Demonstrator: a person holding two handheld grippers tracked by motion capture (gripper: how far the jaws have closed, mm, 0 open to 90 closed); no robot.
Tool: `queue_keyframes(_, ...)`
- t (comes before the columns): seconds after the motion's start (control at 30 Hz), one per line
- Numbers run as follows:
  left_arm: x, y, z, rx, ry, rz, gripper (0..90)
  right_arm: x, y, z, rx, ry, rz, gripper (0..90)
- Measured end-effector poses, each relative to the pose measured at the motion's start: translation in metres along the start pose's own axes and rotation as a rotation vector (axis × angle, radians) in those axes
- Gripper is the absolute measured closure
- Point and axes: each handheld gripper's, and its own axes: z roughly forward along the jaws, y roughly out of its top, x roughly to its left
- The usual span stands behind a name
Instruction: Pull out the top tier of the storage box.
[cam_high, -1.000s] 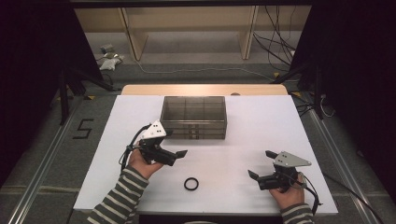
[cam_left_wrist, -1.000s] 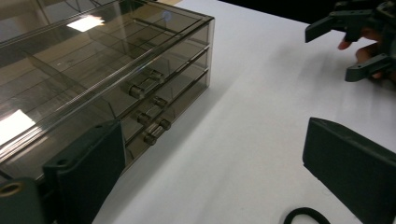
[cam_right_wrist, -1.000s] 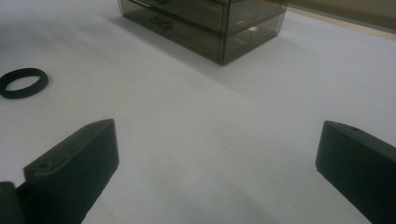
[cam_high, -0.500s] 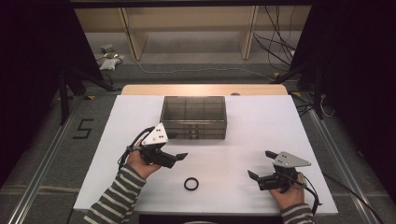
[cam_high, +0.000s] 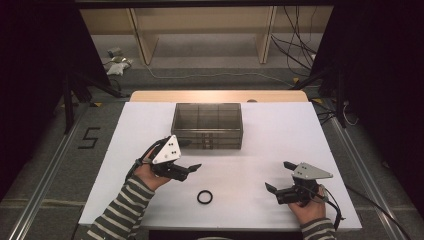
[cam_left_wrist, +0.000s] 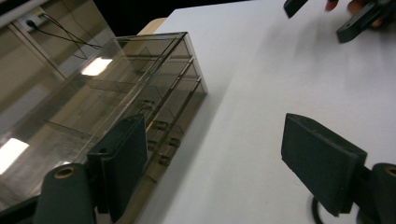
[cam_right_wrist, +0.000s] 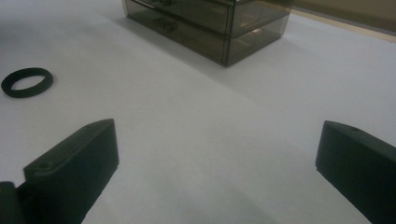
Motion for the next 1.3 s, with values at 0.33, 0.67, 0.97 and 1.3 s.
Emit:
queue_keyframes(0.33, -0.007, 0.003, 0.003, 0.04, 0.092, 0.036, 24.2, 0.0, 0.0, 0.0, 0.004, -0.002, 0.002, 0.5)
queue_keyframes(0.67, -0.013, 0.003, 0.005, 0.049, 0.172, 0.111, 28.0, 0.001, 0.0, 0.0, 0.006, -0.006, -0.002, 0.7)
queue_keyframes(0.97, -0.025, 0.004, 0.014, 0.094, 0.274, 0.272, 28.8, 0.001, 0.0, 0.001, 0.007, -0.008, -0.003, 0.7)
queue_keyframes(1.3, -0.037, 0.006, 0.025, 0.154, 0.363, 0.413, 32.9, 0.001, 0.0, 0.001, 0.011, -0.014, -0.009, 0.7)
